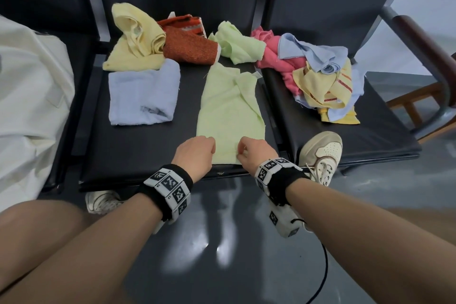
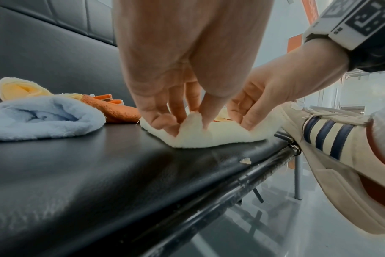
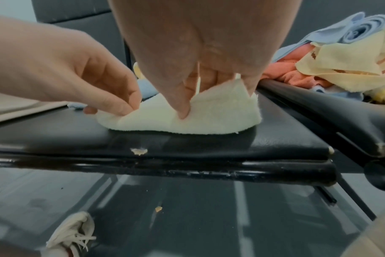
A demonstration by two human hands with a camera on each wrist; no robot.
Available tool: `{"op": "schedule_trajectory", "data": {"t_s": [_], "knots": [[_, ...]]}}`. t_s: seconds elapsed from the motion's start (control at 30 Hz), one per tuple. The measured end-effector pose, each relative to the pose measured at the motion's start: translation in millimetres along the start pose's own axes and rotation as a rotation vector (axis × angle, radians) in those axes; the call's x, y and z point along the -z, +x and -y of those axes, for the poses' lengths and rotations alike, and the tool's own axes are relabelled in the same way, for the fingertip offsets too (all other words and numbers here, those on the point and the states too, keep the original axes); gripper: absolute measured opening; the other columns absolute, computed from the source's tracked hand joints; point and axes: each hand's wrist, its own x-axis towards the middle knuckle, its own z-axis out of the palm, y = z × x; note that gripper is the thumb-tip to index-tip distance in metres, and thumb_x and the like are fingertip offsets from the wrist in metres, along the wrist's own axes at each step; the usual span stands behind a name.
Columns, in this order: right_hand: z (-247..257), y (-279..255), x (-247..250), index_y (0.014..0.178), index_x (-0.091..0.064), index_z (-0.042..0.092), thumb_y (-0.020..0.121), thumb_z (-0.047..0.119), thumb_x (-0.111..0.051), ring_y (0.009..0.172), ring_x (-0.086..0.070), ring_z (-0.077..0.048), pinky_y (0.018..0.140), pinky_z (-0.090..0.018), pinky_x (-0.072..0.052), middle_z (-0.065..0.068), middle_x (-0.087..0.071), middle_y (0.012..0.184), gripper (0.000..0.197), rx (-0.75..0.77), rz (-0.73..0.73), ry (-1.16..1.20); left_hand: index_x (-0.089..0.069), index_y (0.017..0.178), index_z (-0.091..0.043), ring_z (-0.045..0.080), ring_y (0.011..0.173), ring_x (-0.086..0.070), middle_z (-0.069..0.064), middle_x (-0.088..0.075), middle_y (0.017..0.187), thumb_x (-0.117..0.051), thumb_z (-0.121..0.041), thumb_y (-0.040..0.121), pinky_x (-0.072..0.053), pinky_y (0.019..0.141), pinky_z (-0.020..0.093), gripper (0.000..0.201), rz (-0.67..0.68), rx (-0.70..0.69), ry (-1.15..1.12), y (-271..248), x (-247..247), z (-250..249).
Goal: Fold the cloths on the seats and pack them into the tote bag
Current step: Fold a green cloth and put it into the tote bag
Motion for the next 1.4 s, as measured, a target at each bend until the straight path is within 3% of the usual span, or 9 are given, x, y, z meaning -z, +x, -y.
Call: {"op": "schedule_trajectory", "data": {"t_s": [0.13, 0.2, 0.3, 0.47, 0.6, 0.83, 1.03, 1.3, 1.4], "knots": [[-3.5, 3.1, -9.2, 0.098, -0.072, 0.016, 0.091, 0.019, -0.057, 0.107, -0.05, -0.026, 0.081, -0.033, -0.038, -0.004, -0.058, 0.106, 0.017, 0.148, -0.144, -0.166, -0.069, 0.099, -0.019, 0.022, 0.1, -0.054, 0.0, -0.055, 0.104, -0.055, -0.008, 0.092, -0.039, 0.069, 0.032, 0.019, -0.086, -0.041, 0.028, 6.1, -3.4, 4.4], [-4.4, 2.1, -16.4, 0.079, -0.075, 0.013, 0.082, 0.015, -0.068, 0.094, -0.053, -0.03, 0.073, -0.033, -0.033, -0.005, -0.059, 0.089, 0.008, 0.235, -0.24, -0.26, -0.071, 0.098, -0.021, 0.023, 0.1, -0.056, 0.0, -0.058, 0.104, -0.055, -0.008, 0.093, -0.038, 0.07, 0.031, 0.021, -0.088, -0.041, 0.036, 9.1, -1.7, 6.6], [-5.9, -2.9, -23.8, 0.063, -0.071, 0.012, 0.068, 0.012, -0.074, 0.076, -0.058, -0.03, 0.066, -0.033, -0.039, -0.004, -0.057, 0.071, 0.006, 0.291, -0.257, -0.326, -0.072, 0.098, -0.021, 0.027, 0.096, -0.062, 0.001, -0.063, 0.103, -0.054, -0.012, 0.094, -0.042, 0.074, 0.032, 0.021, -0.074, 0.004, 0.012, 13.0, 3.4, 7.9], [-5.0, -5.6, -24.0, 0.071, -0.072, 0.015, 0.058, 0.013, -0.08, 0.076, -0.058, -0.025, 0.066, -0.031, -0.043, -0.001, -0.059, 0.074, 0.016, 0.276, -0.193, -0.409, -0.071, 0.095, -0.018, 0.028, 0.094, -0.056, 0.004, -0.061, 0.097, -0.059, -0.001, 0.086, -0.034, 0.07, 0.032, 0.023, -0.16, -0.117, 0.102, 6.6, 1.2, -3.5], [0.6, -2.9, -19.7, 0.105, -0.066, 0.012, 0.086, 0.006, -0.054, 0.107, -0.051, -0.028, 0.087, -0.033, -0.034, -0.006, -0.06, 0.104, 0.024, 0.287, -0.113, -0.362, -0.062, 0.111, -0.018, 0.024, 0.103, -0.053, 0.001, -0.058, 0.108, -0.058, -0.012, 0.09, -0.04, 0.077, 0.033, 0.022, -0.061, -0.224, 0.167, -2.4, -6.9, -21.0], [0.0, -4.9, -19.2, 0.114, -0.062, 0.012, 0.091, 0.011, -0.047, 0.112, -0.047, -0.027, 0.09, -0.033, -0.031, -0.005, -0.059, 0.112, 0.028, 0.285, -0.09, -0.316, -0.062, 0.11, -0.015, 0.024, 0.105, -0.051, 0.001, -0.055, 0.109, -0.06, -0.009, 0.087, -0.047, 0.079, 0.036, 0.024, -0.03, -0.172, 0.169, -1.5, -13.4, -16.9], [-3.1, -9.5, -18.5, 0.119, -0.056, 0.012, 0.092, 0.01, -0.047, 0.113, -0.045, -0.028, 0.088, -0.033, -0.035, -0.007, -0.052, 0.12, 0.029, 0.285, -0.059, -0.242, -0.059, 0.117, -0.022, 0.021, 0.109, -0.052, -0.003, -0.061, 0.111, -0.051, -0.016, 0.093, -0.033, 0.081, 0.031, 0.026, 0.0, -0.176, 0.284, -1.2, -8.5, -18.9], [1.1, -6.5, -18.4, 0.126, -0.056, 0.021, 0.092, 0.011, -0.046, 0.116, -0.045, -0.025, 0.093, -0.034, -0.033, -0.003, -0.057, 0.12, 0.037, 0.244, -0.008, -0.233, -0.052, 0.123, -0.018, 0.023, 0.113, -0.049, 0.0, -0.057, 0.118, -0.042, -0.019, 0.092, -0.034, 0.091, 0.038, 0.032, 0.126, -0.098, 0.261, -8.8, -7.6, -23.0], [2.1, -5.8, -23.5, 0.124, -0.059, 0.023, 0.093, 0.014, -0.049, 0.116, -0.044, -0.025, 0.091, -0.034, -0.033, -0.002, -0.055, 0.118, 0.034, 0.228, -0.093, -0.24, -0.051, 0.126, -0.017, 0.025, 0.114, -0.05, 0.002, -0.058, 0.12, -0.038, -0.017, 0.094, -0.035, 0.094, 0.04, 0.035, 0.182, -0.079, 0.232, -7.1, -6.7, -20.9]]}}
